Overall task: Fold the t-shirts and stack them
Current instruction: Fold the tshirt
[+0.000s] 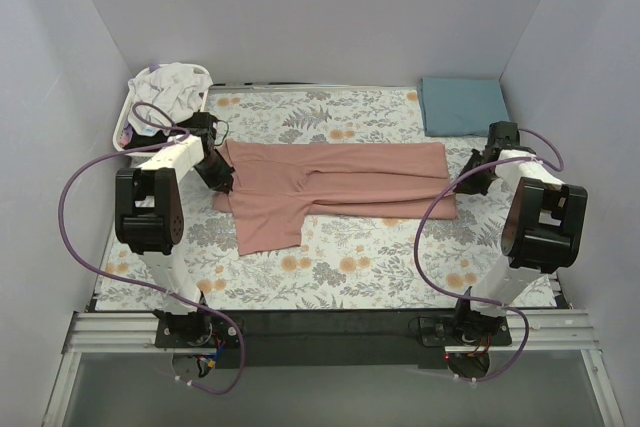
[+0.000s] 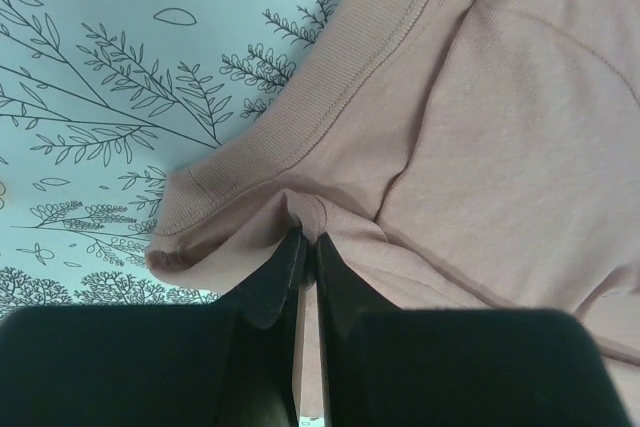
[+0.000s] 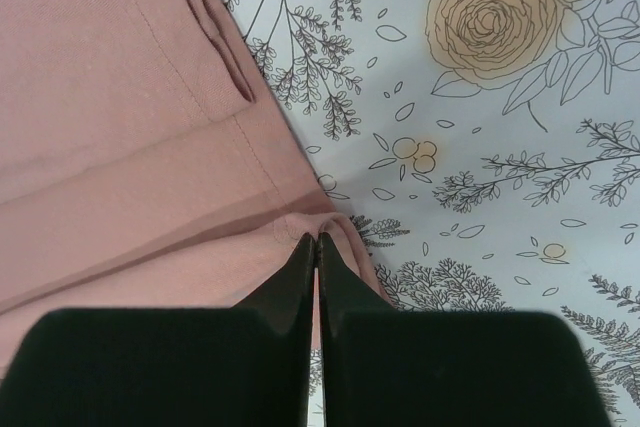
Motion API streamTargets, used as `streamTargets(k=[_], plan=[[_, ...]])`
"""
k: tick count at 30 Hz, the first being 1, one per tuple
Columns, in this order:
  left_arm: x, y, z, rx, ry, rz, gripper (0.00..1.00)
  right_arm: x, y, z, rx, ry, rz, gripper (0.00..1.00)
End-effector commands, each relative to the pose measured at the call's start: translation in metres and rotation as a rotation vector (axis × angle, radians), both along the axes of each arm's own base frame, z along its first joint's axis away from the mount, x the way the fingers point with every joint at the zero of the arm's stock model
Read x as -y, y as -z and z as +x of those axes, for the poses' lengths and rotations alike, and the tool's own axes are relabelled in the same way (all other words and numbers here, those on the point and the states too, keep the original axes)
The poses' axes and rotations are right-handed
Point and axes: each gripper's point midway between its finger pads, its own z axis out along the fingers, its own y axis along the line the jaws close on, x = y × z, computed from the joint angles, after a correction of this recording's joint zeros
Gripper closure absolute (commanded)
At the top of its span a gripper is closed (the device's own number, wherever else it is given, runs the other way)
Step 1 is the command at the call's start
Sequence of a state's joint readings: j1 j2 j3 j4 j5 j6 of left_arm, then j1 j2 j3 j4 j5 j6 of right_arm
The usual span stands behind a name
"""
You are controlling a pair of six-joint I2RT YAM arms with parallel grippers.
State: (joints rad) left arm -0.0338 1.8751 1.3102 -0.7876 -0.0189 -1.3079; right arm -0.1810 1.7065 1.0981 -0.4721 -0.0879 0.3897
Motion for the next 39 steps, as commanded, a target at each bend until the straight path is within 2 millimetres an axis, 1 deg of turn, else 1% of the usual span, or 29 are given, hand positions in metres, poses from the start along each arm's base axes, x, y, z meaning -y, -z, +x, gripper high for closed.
streamTargets(k=[1,8,13,15,16,17,19,20,22,23,24,25,26,27,28,29,30,31,32,33,34,35,36,37,38,39], plan=[[-0.014,-0.017,0.022,0.090,-0.037,0.049,1.00,0.006,-0.013,0.022,0.068,0.003,-0.025,0.99],[-0.022,-0.011,0.018,0.094,-0.072,0.086,1.00,0.004,-0.015,0.029,0.081,-0.007,-0.017,0.99],[-0.022,-0.005,0.020,0.093,-0.073,0.086,0.99,0.003,-0.007,0.030,0.063,-0.007,-0.019,0.99],[-0.021,-0.003,0.020,0.086,-0.069,0.083,0.94,0.003,-0.002,0.028,0.049,-0.009,-0.020,0.99],[-0.021,-0.002,0.019,0.082,-0.066,0.081,0.89,0.003,-0.002,0.029,0.050,-0.014,-0.016,0.99],[-0.020,-0.001,0.018,0.083,-0.062,0.077,0.85,0.002,0.000,0.028,0.045,-0.019,-0.012,0.99],[-0.019,-0.003,0.016,0.090,-0.061,0.074,0.75,-0.001,0.000,0.026,0.047,-0.030,-0.009,0.86],[-0.019,-0.011,0.017,0.113,-0.060,0.072,0.68,-0.001,-0.003,0.027,0.054,-0.036,-0.009,0.75],[-0.019,-0.020,0.016,0.134,-0.050,0.072,0.62,-0.004,-0.012,0.027,0.077,-0.052,-0.019,0.66],[-0.019,-0.032,0.014,0.163,-0.048,0.072,0.52,-0.005,-0.016,0.026,0.084,-0.060,-0.028,0.62],[-0.017,-0.036,0.012,0.174,-0.044,0.071,0.48,-0.009,-0.027,0.027,0.110,-0.075,-0.042,0.54],[-0.016,-0.044,0.010,0.192,-0.036,0.071,0.44,-0.008,-0.031,0.024,0.110,-0.083,-0.064,0.52],[-0.014,-0.053,0.002,0.214,-0.029,0.074,0.38,-0.010,-0.035,0.022,0.113,-0.094,-0.076,0.47],[-0.013,-0.059,-0.003,0.225,-0.023,0.086,0.36,-0.017,-0.045,0.019,0.129,-0.115,-0.091,0.46],[-0.011,-0.062,-0.008,0.234,-0.015,0.093,0.34,-0.019,-0.046,0.013,0.124,-0.127,-0.114,0.45],[-0.004,-0.067,-0.023,0.245,0.005,0.096,0.33,-0.022,-0.056,0.010,0.150,-0.137,-0.130,0.42],[-0.003,-0.069,-0.029,0.249,0.010,0.107,0.33,-0.033,-0.058,0.003,0.151,-0.174,-0.130,0.42],[0.001,-0.067,-0.037,0.245,0.018,0.109,0.31,-0.032,-0.058,-0.001,0.148,-0.173,-0.170,0.40],[0.005,-0.068,-0.045,0.245,0.022,0.103,0.30,-0.036,-0.055,-0.010,0.139,-0.190,-0.182,0.39],[0.016,-0.065,-0.060,0.232,0.053,0.096,0.30,-0.051,-0.062,-0.016,0.166,-0.235,-0.189,0.37],[0.022,-0.063,-0.068,0.226,0.063,0.095,0.30,-0.056,-0.062,-0.021,0.170,-0.254,-0.198,0.36],[0.028,-0.062,-0.075,0.219,0.077,0.092,0.30,-0.061,-0.056,-0.031,0.155,-0.275,-0.200,0.35],[0.041,-0.054,-0.090,0.194,0.104,0.085,0.30,-0.073,-0.060,-0.037,0.175,-0.311,-0.208,0.34],[0.043,-0.050,-0.096,0.181,0.108,0.093,0.30,-0.078,-0.060,-0.042,0.176,-0.327,-0.211,0.34],[0.044,-0.044,-0.103,0.166,0.109,0.103,0.30,-0.082,-0.055,-0.051,0.163,-0.342,-0.212,0.34],[0.046,-0.036,-0.113,0.138,0.112,0.117,0.30,-0.090,-0.057,-0.056,0.177,-0.368,-0.208,0.34]])
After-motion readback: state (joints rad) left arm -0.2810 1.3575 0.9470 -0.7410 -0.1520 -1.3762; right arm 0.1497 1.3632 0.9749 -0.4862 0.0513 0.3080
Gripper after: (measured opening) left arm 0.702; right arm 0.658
